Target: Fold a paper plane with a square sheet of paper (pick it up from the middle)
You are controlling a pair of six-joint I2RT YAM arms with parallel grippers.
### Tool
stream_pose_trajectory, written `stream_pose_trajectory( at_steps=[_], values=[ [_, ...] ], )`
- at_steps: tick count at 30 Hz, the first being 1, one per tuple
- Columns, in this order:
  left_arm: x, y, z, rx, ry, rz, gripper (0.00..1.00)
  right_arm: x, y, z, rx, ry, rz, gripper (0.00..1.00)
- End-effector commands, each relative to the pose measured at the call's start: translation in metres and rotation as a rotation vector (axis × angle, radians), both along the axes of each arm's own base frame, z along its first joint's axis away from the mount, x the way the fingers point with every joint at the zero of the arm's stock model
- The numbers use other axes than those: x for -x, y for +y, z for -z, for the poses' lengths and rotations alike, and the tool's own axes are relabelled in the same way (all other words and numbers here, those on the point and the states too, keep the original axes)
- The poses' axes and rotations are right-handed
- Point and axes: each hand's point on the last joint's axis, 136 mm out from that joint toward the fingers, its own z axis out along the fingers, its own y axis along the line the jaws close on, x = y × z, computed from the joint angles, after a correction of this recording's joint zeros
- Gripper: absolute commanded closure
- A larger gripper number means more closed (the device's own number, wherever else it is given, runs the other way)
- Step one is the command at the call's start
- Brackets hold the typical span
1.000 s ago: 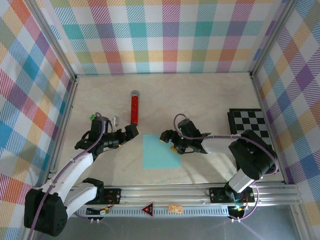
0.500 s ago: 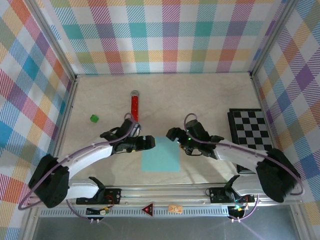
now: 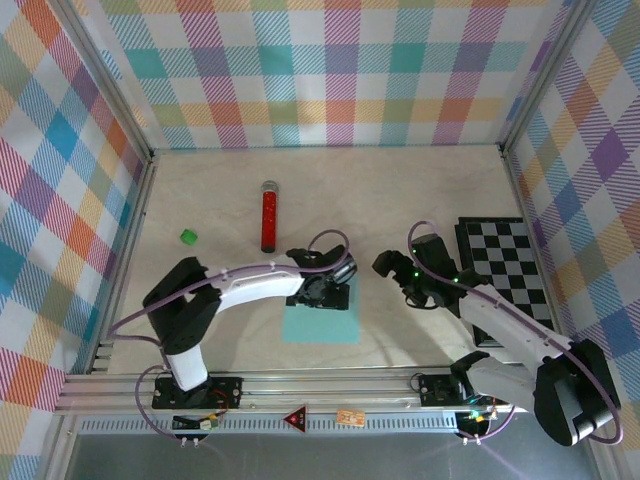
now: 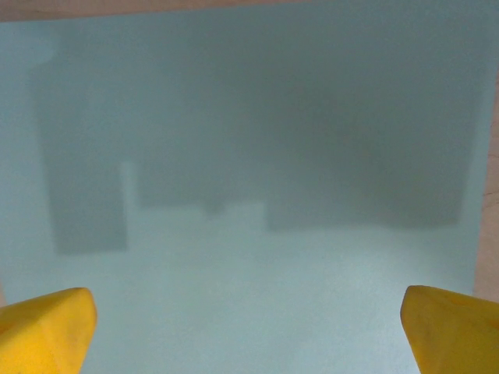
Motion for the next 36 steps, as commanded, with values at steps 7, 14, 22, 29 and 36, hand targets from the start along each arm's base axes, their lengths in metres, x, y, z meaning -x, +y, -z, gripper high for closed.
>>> stream_pose_trajectory(
  at_steps=[7, 14, 22, 29, 36],
  values=[
    [0.008, 0.005, 0.015, -0.112, 0.04, -0.031, 0.0, 0.024, -0.015, 0.007, 0.038, 0.033, -0.053, 0.01],
    [0.01, 0.005, 0.026, -0.134, 0.062, -0.019, 0.0, 0.028, -0.017, 0.008, 0.021, 0.03, -0.038, 0.01],
    [0.021, 0.006, 0.047, -0.093, 0.107, -0.026, 0.0, 0.03, -0.017, 0.009, 0.005, 0.05, -0.018, 0.01],
    [0.029, 0.011, 0.065, -0.06, 0.148, -0.044, 0.02, 0.029, -0.019, 0.006, 0.007, 0.061, 0.008, 0.01],
    [0.032, 0.014, 0.07, -0.05, 0.16, -0.037, 0.03, 0.027, -0.02, 0.005, -0.008, 0.068, 0.046, 0.01]
  ],
)
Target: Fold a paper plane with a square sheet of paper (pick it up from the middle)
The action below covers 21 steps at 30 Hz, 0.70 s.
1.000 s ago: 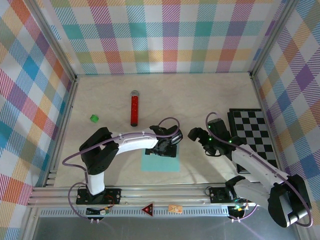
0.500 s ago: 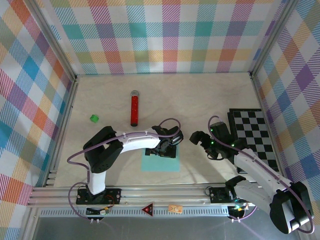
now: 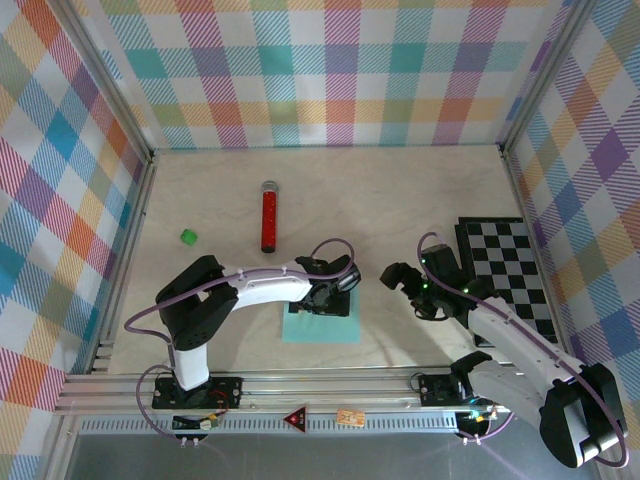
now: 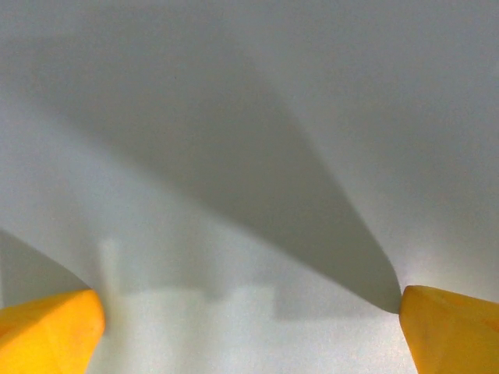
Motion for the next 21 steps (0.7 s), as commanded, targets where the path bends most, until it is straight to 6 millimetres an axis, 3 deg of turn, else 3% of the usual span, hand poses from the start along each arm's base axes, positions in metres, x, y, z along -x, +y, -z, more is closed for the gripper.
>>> stream_pose_trajectory(
  at_steps=[1, 13, 21],
  values=[
    [0.0257, 0.0126, 0.0409, -0.035, 0.139, -0.004, 0.03, 0.0002, -0.0032, -0.0031, -0.012, 0.012, 0.04, 0.01],
    [0.0176, 0.0136, 0.0385, -0.067, 0.106, 0.012, 0.02, 0.0034, -0.008, -0.0049, -0.013, 0.014, 0.075, 0.01],
    [0.0184, 0.0124, 0.0397, -0.052, 0.105, 0.014, 0.09, 0.0069, -0.0106, -0.0023, -0.021, 0.014, 0.091, 0.01]
  ],
)
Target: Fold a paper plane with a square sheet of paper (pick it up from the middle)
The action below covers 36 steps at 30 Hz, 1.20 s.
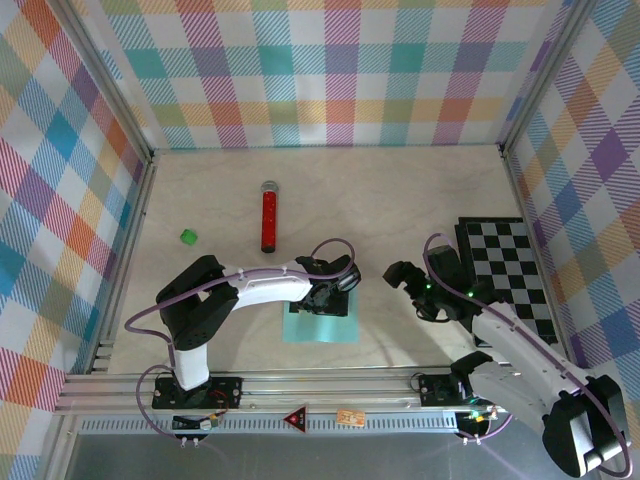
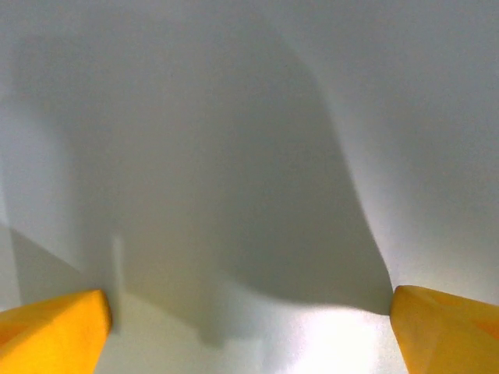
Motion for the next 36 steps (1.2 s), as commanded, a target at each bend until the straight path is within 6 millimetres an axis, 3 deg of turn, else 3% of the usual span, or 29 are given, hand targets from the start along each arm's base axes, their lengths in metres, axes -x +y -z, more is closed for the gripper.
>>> stream_pose_trajectory(
  at_steps=[1, 4, 7, 14, 18, 21, 27, 31, 36],
  values=[
    [0.019, 0.011, 0.039, -0.041, 0.106, 0.008, 0.09, 0.005, -0.006, 0.007, 0.006, 0.024, 0.034, 0.01],
    [0.017, 0.009, 0.034, -0.022, 0.086, 0.01, 0.11, 0.004, -0.006, 0.006, 0.005, 0.022, 0.035, 0.01],
    [0.013, 0.001, 0.023, 0.038, 0.055, 0.024, 0.25, 0.003, -0.005, 0.005, 0.002, 0.02, 0.034, 0.01],
    [-0.003, -0.017, -0.02, 0.183, -0.082, 0.067, 0.48, -0.003, 0.0, -0.001, -0.015, -0.002, 0.017, 0.01],
    [-0.014, -0.02, -0.045, 0.243, -0.155, 0.044, 0.53, -0.007, 0.002, -0.006, -0.025, -0.026, 0.014, 0.01],
    [-0.022, -0.03, -0.062, 0.383, -0.161, 0.016, 0.54, -0.008, 0.003, -0.009, -0.034, -0.038, 0.019, 0.01],
    [-0.035, -0.07, -0.099, 0.818, -0.133, -0.007, 0.59, -0.007, 0.001, -0.007, -0.036, -0.036, 0.031, 0.01],
    [-0.033, -0.082, -0.104, 0.959, -0.098, -0.024, 0.62, -0.006, 0.0, -0.006, -0.038, -0.036, 0.036, 0.01],
    [-0.032, -0.084, -0.091, 1.043, -0.063, -0.084, 0.63, -0.005, 0.005, -0.007, -0.06, -0.047, 0.008, 0.01]
  ],
)
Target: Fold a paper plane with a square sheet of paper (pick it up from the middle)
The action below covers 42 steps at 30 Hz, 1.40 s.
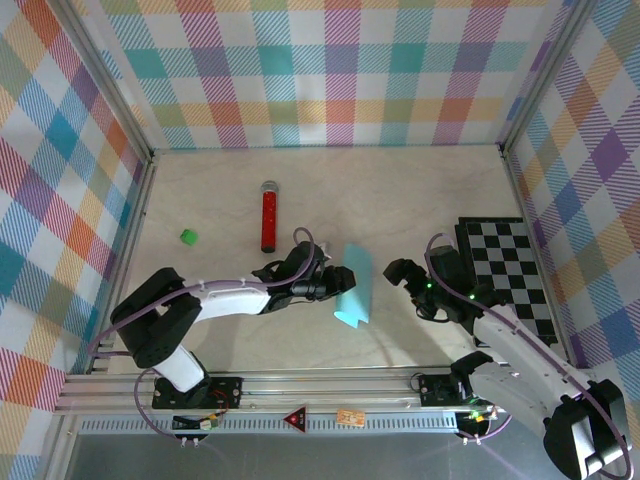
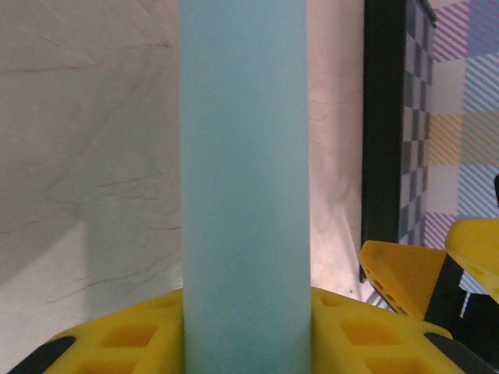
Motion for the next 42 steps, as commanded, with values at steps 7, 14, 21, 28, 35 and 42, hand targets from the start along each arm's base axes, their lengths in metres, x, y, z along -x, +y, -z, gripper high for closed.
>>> stream_pose_trajectory(
  at_steps=[7, 14, 21, 28, 35, 42],
  values=[
    [-0.002, -0.001, 0.011, 0.134, 0.057, -0.061, 0.64, -0.001, 0.012, -0.006, -0.061, -0.042, -0.06, 0.01],
    [-0.001, 0.015, 0.032, 0.083, 0.079, -0.113, 0.63, -0.004, 0.018, -0.011, -0.091, -0.069, -0.082, 0.01],
    [-0.002, 0.029, 0.04, 0.033, 0.066, -0.158, 0.62, -0.006, 0.007, -0.008, -0.103, -0.09, 0.015, 0.09],
    [-0.004, 0.036, 0.048, 0.019, 0.069, -0.195, 0.62, -0.006, 0.026, -0.035, -0.222, -0.334, -0.121, 0.13],
    [0.0, 0.047, 0.066, -0.075, 0.1, -0.203, 0.54, 0.001, 0.023, -0.021, -0.094, -0.274, -0.212, 0.14],
    [0.015, 0.07, 0.071, -0.303, 0.097, -0.104, 0.4, -0.002, 0.041, -0.015, -0.118, -0.177, -0.289, 0.14]
  ],
)
